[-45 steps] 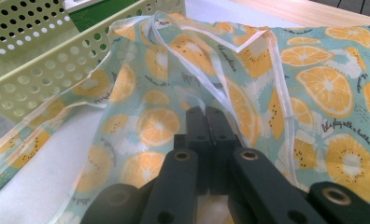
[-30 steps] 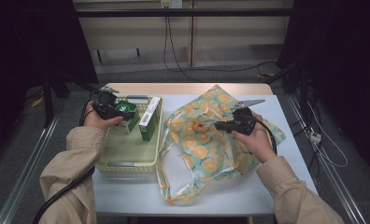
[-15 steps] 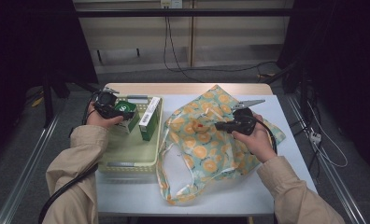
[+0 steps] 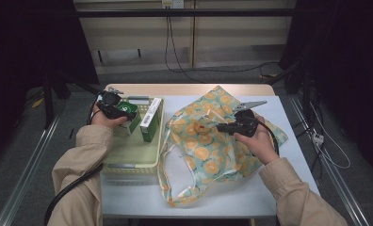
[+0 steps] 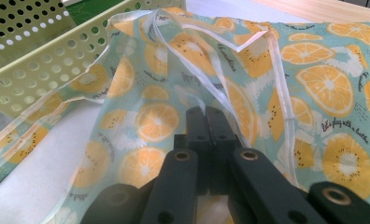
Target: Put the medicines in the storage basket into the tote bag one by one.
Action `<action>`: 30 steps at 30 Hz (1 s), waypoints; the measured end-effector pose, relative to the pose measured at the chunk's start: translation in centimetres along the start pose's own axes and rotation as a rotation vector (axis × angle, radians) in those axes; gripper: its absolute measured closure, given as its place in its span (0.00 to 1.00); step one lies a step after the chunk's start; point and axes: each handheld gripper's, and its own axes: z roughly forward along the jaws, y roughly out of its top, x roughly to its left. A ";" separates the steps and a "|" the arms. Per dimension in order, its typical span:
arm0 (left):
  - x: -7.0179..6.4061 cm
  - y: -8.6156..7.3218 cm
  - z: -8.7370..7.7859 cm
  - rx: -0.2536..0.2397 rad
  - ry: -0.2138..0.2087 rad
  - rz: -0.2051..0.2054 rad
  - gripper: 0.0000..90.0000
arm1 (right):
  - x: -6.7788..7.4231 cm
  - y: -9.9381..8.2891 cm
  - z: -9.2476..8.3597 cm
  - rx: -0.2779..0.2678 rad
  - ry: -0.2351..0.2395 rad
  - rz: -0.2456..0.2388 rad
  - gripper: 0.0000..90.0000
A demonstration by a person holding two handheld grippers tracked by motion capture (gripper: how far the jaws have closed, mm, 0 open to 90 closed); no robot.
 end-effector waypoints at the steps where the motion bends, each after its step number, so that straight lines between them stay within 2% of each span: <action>1: 0.0 0.0 0.1 0.000 0.006 0.003 0.07 | 0.0 0.0 0.0 0.002 0.001 -0.001 1.00; 3: -0.1 0.0 0.3 0.004 0.004 0.004 0.07 | -0.1 0.0 0.0 0.003 0.000 -0.001 1.00; 5: -0.2 0.0 0.5 0.024 0.007 0.006 0.06 | -0.1 0.0 0.0 0.004 0.000 -0.002 1.00; 8: -0.3 -0.3 0.7 0.058 0.005 -0.001 0.09 | -0.1 -0.1 -0.1 0.005 -0.001 -0.004 1.00; 9: -0.4 -0.5 0.8 0.071 -0.005 -0.016 0.10 | -0.1 -0.1 -0.1 0.003 0.000 -0.003 1.00; 11: -0.5 -0.8 0.9 0.092 -0.007 -0.012 0.11 | -0.2 -0.1 -0.2 0.004 -0.001 -0.002 1.00; 14: -0.5 -1.0 0.8 0.089 -0.009 -0.040 0.13 | -0.1 -0.1 -0.2 0.004 -0.004 -0.002 1.00; 18: -0.8 -0.7 0.3 0.111 -0.007 -0.036 0.17 | -0.1 -0.1 -0.2 0.003 -0.006 -0.001 1.00; 24: -1.1 0.2 -1.1 0.079 -0.033 -0.048 0.19 | -0.1 -0.1 -0.2 0.002 -0.007 0.002 1.00; 26: -1.3 0.6 -1.8 0.075 -0.037 -0.027 0.19 | -0.1 -0.1 -0.3 -0.002 -0.007 0.002 1.00; 30: -1.5 1.3 -3.4 0.068 -0.045 -0.014 0.19 | -0.1 -0.1 -0.3 -0.003 -0.008 0.004 1.00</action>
